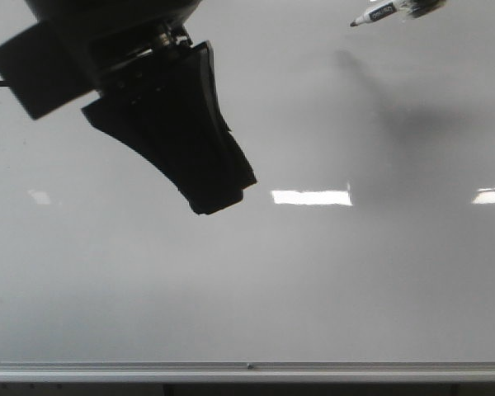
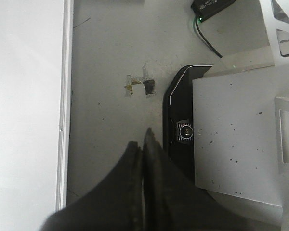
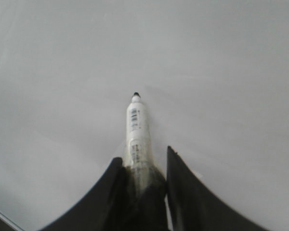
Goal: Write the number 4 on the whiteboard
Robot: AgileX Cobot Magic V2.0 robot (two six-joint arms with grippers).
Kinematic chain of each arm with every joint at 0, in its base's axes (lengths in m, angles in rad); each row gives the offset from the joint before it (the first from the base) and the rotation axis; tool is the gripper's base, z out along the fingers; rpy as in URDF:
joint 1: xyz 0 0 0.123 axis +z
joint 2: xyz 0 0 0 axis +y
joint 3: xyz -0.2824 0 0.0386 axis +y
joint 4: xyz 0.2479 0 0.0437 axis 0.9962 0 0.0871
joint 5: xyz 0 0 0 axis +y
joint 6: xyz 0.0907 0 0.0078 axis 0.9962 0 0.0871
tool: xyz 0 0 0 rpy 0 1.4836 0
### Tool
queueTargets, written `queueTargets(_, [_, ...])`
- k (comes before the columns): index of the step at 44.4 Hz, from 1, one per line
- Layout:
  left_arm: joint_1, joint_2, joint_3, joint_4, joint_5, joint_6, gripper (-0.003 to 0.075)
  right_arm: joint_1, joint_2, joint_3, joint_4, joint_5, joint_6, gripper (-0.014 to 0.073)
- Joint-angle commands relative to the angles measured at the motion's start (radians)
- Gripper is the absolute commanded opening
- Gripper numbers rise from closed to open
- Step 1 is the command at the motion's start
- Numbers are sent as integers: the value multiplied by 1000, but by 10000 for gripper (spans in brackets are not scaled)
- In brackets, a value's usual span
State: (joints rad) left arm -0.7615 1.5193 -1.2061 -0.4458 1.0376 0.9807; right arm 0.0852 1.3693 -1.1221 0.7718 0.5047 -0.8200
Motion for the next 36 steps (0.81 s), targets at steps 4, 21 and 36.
queueTargets(4, [-7,-40,-32,-39,-18,-5,-20,-6,-2,-43,33,-77,1,-105])
queueTargets(21, [-7,-40,-32,-39,-18,-5,-20,-6,30,-43,33,-95,1,-105])
queueTargets(36, [-7,-40,-32,-39,-18,-5,-20,4,47,-1,19,-22,2,-105])
